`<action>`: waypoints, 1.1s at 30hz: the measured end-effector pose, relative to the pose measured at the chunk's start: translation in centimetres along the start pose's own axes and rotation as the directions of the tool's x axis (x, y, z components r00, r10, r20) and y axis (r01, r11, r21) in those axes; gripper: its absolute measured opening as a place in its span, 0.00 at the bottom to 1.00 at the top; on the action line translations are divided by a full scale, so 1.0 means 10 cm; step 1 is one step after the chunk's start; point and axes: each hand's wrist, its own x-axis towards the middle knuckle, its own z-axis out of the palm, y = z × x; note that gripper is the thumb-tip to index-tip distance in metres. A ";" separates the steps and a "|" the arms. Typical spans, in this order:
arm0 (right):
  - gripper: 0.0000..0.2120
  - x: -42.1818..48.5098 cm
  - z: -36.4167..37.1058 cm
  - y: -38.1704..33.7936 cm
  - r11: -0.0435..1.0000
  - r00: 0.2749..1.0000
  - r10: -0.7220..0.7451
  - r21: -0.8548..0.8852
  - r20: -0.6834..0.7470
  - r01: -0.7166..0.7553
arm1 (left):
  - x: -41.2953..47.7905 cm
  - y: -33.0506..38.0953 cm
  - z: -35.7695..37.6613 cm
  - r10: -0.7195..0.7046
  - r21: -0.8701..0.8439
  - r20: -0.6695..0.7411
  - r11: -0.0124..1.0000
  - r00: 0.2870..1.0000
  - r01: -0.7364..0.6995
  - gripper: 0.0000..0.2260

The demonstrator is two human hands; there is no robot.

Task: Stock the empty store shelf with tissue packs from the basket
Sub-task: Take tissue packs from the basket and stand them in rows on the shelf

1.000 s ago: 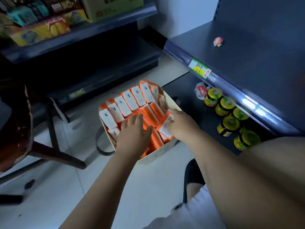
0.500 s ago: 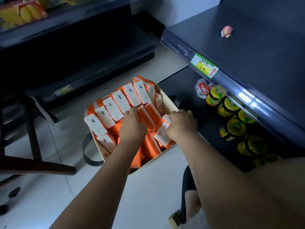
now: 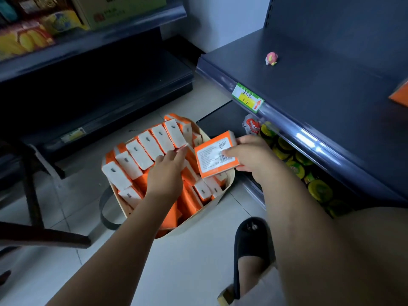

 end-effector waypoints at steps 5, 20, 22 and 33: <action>0.14 -0.14 -0.15 0.09 0.999 0.998 -0.044 0.016 -0.043 0.045 | 0.02 0.10 -0.12 -0.094 -0.076 0.158 0.991 0.983 0.107 0.17; 0.11 -0.32 -0.05 0.21 0.983 0.987 0.087 0.149 0.132 -0.106 | -0.21 0.30 -0.17 -0.552 -0.844 0.170 0.345 0.816 0.410 0.21; 0.06 -0.32 0.01 0.22 0.986 0.995 0.048 0.155 0.082 -0.061 | -0.24 0.25 -0.20 -0.543 -0.863 0.229 0.272 0.808 0.427 0.21; 0.12 -0.15 0.03 0.35 0.966 0.992 0.128 0.225 0.021 -0.129 | -0.32 0.13 -0.44 -0.384 -0.882 0.337 0.190 0.860 0.431 0.16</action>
